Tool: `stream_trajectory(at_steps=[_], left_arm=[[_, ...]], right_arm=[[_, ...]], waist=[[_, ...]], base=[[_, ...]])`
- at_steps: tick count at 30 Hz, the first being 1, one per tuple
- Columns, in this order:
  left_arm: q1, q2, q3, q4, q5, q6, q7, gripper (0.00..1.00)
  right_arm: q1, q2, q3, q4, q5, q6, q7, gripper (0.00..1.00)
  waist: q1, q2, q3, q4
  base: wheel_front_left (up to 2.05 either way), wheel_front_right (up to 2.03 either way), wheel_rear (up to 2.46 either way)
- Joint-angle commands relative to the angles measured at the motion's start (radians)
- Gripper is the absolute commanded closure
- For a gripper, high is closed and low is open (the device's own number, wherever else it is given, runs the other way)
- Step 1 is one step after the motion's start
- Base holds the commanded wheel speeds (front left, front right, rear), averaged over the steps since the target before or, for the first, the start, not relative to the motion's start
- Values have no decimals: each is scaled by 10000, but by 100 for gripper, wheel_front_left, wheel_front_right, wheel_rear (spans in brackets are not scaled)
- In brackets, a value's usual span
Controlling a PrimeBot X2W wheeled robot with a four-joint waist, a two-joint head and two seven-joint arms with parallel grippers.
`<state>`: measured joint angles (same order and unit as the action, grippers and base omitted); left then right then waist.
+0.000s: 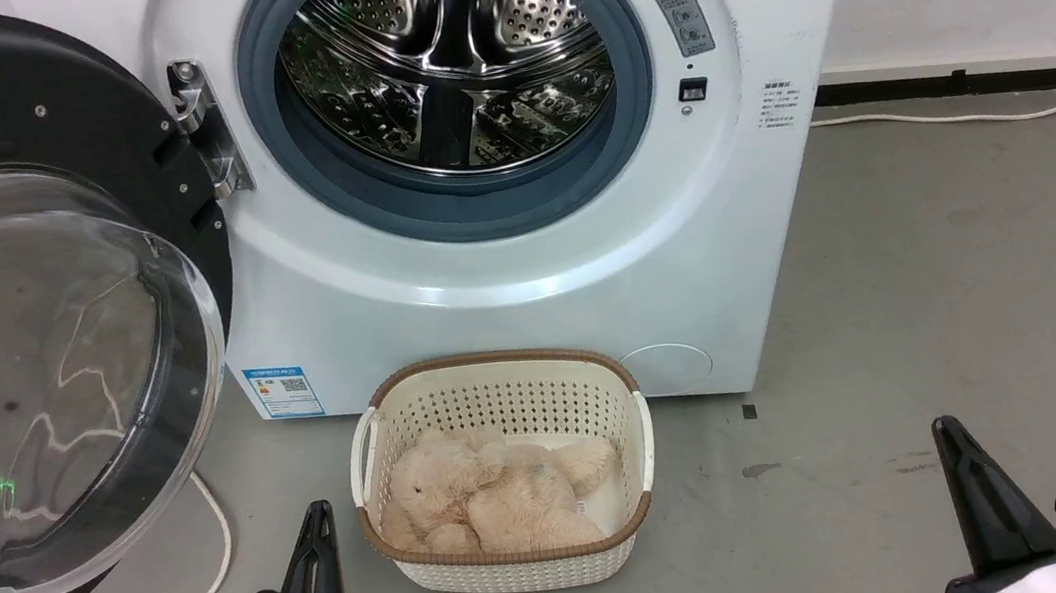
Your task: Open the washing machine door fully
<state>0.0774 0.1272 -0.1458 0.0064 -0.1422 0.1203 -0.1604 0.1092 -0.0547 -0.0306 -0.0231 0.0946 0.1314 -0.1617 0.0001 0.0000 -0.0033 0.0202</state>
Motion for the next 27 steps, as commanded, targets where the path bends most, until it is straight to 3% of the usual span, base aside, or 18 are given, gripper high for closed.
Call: stream_trajectory(at_steps=[1, 27], left_arm=[[-154, -57, 66, -21, 98, -50, 39, 100], [-380, -317, 573, -37, 580, -470, 609, 100]], right_arm=[[-196, 17, 12, 33, -82, -3, 43, 100], [-522, 28, 119, 105, -397, -5, 616, 100]], waist=[[-1, 0, 0, -2], [-1, 0, 12, -75]], base=[[0, 0, 0], [0, 0, 0]])
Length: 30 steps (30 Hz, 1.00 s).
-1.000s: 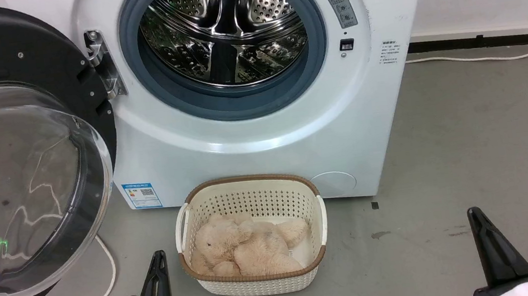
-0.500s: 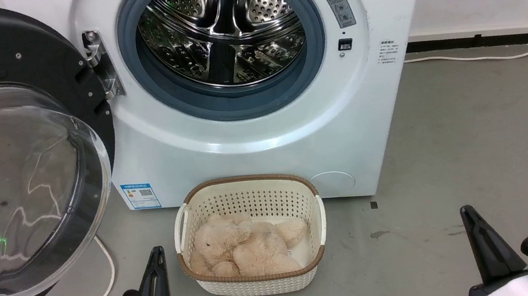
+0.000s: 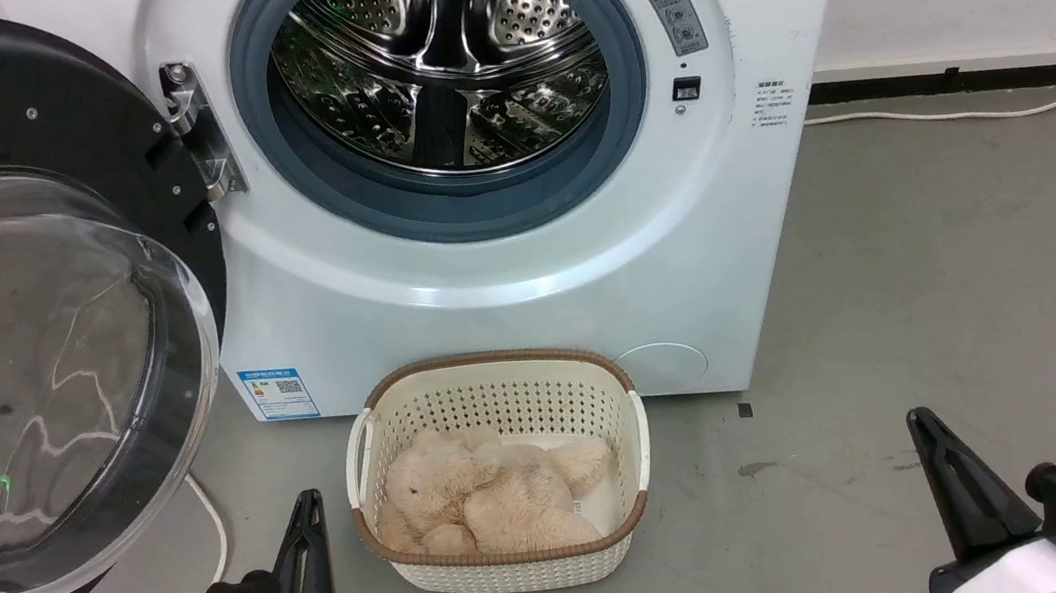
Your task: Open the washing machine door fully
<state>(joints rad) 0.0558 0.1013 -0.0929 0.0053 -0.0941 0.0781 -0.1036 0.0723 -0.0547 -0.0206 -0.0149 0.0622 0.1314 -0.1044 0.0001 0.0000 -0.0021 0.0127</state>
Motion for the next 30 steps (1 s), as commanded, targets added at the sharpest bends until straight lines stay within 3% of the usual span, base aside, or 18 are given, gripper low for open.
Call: stream_trajectory(at_steps=[1, 30], left_arm=[[-171, -67, 62, -26, 116, -63, 61, 100], [-405, -336, 586, -42, 615, -498, 651, 100]], right_arm=[[-166, 28, 23, 25, -84, -5, 63, 100], [-503, 38, 134, 100, -409, -6, 656, 100]], waist=[[-1, 0, 0, -3], [-1, 0, 13, -78]], base=[[0, 0, 0], [0, 0, 0]])
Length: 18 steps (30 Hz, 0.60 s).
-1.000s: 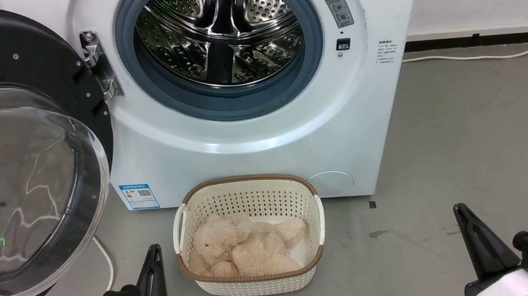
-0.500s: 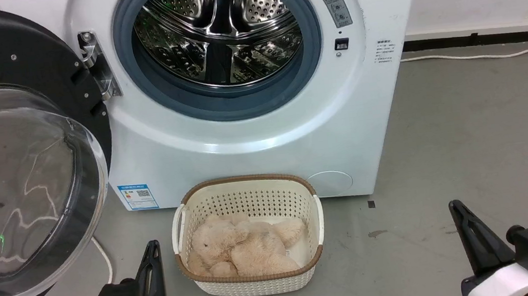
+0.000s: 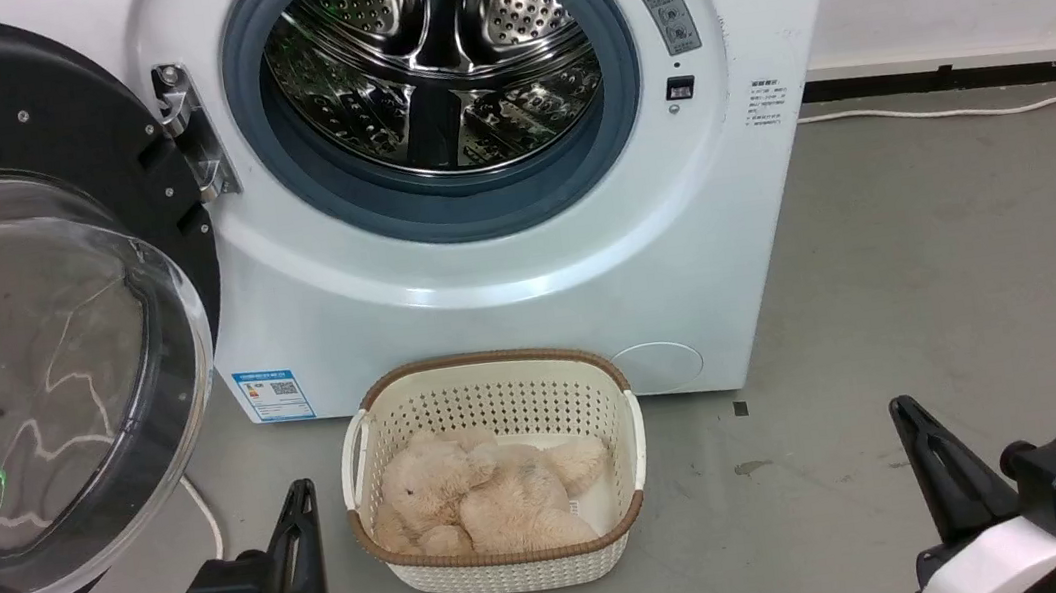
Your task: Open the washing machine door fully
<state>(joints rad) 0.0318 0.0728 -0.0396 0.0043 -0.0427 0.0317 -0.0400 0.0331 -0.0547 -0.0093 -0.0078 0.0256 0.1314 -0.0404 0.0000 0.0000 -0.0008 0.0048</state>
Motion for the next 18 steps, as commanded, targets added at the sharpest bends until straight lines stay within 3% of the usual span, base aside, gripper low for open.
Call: stream_trajectory(at_steps=[1, 18], left_arm=[[-173, -59, 71, -33, 118, -49, 35, 100], [-318, -225, 396, -43, 427, -317, 400, 100]], right_arm=[[-123, 39, 24, 31, -55, -6, 37, 100], [-331, 45, 93, 78, -256, -7, 404, 100]], waist=[[0, 0, 0, -2], [0, 0, 8, -48]], base=[[0, 0, 0], [0, 0, 0]])
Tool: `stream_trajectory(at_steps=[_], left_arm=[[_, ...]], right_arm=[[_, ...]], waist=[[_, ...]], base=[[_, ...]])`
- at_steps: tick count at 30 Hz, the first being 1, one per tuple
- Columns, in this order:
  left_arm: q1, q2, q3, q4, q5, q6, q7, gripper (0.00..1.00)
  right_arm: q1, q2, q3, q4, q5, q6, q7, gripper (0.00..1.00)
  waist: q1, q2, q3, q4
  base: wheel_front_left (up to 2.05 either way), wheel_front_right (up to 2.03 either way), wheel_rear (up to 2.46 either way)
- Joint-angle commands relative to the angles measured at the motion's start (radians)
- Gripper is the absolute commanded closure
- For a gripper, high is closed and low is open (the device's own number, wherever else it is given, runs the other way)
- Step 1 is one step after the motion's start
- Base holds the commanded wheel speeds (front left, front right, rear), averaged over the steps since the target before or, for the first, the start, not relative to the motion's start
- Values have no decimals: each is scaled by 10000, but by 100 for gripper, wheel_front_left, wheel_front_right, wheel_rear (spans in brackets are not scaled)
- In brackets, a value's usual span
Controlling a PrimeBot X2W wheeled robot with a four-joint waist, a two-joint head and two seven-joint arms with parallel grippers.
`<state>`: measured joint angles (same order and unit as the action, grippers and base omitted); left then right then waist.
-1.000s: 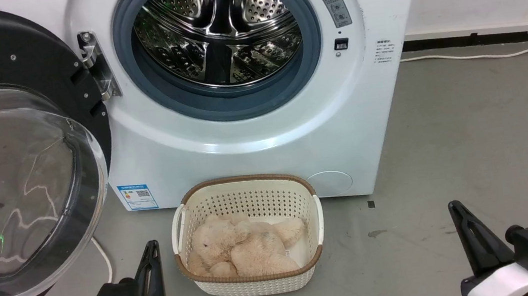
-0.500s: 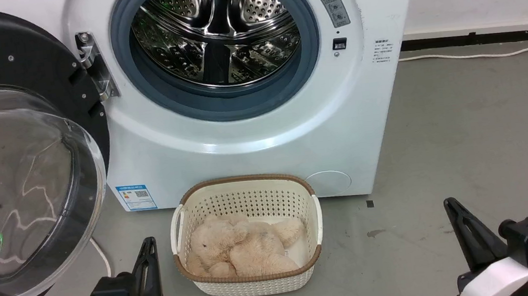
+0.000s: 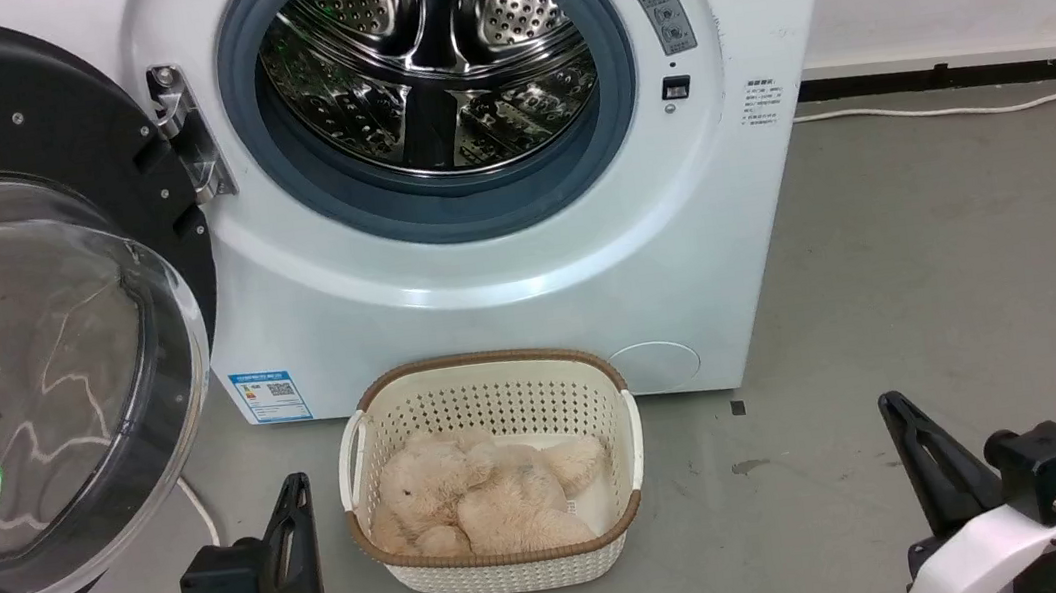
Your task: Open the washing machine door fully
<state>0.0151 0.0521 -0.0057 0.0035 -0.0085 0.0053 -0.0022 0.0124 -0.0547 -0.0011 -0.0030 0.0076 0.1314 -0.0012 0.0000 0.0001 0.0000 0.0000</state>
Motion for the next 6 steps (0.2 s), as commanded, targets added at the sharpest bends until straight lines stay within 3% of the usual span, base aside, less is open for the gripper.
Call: stream_trajectory(at_steps=[1, 6], left_arm=[[-151, -18, 57, -35, 85, -53, 22, 100], [-151, -18, 57, -35, 85, -53, 22, 100]], right_arm=[[-124, 45, 11, 30, -76, -7, 12, 100], [-124, 45, 11, 30, -76, -7, 12, 100]], waist=[[0, -1, 0, 0], [0, -1, 0, 0]], base=[[0, 0, 0], [0, 0, 0]])
